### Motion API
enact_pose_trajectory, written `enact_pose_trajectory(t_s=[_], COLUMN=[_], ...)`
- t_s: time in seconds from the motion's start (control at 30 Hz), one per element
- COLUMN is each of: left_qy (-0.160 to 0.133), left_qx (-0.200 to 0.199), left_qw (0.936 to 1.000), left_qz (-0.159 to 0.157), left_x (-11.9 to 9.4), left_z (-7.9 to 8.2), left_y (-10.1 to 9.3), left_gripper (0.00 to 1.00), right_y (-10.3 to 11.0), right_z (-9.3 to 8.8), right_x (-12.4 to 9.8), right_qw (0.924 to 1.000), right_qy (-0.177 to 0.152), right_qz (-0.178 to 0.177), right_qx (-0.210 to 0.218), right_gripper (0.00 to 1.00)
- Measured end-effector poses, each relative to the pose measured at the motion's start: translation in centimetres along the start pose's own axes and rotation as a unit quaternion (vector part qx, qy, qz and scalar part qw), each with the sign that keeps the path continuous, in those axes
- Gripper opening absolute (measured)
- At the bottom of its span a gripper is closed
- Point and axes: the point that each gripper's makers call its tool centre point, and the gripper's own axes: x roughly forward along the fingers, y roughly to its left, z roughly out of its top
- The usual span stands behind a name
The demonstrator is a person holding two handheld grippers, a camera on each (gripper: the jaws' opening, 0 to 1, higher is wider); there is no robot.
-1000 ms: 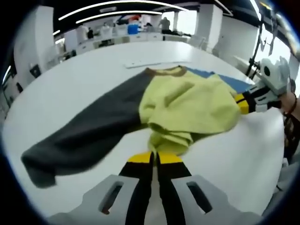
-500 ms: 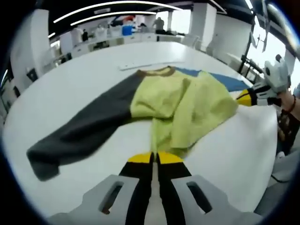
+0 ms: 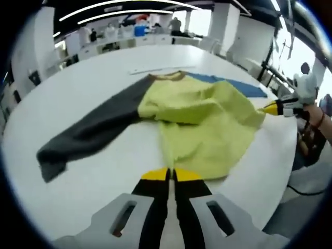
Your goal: Fold the garment on the visible template until the final outline fits inside the template.
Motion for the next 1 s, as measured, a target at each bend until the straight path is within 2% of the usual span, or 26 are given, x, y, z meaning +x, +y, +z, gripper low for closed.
enact_pose_trajectory(t_s=[0.17,0.43,0.63,0.87,1.0], left_qy=[0.01,0.004,-0.001,0.001,0.007], left_qx=[0.004,0.017,0.005,-0.007,-0.011], left_qw=[0.9999,0.9995,0.9997,0.9997,0.9996], left_qz=[0.009,0.026,0.023,0.023,0.026], left_x=[-0.8,-2.6,-4.4,-6.0,-6.7], left_z=[-1.2,-1.6,-2.5,-3.8,-4.6], left_y=[-0.1,-0.1,-1.0,-1.1,-1.1], left_gripper=[0.0,0.0,0.0,0.0,0.0], right_y=[0.2,0.3,0.1,0.3,1.4], right_z=[-1.2,-2.3,-2.6,-3.3,-4.5], right_x=[-1.3,-2.7,-4.4,-6.3,-6.7], right_qw=[0.9999,0.9997,0.9985,0.9958,0.9939], right_qy=[0.003,-0.001,-0.014,-0.032,-0.016], right_qz=[-0.011,-0.02,-0.038,-0.051,-0.04], right_qx=[-0.007,0.012,0.037,0.069,0.102], right_gripper=[0.0,0.0,0.0,0.0,0.0])
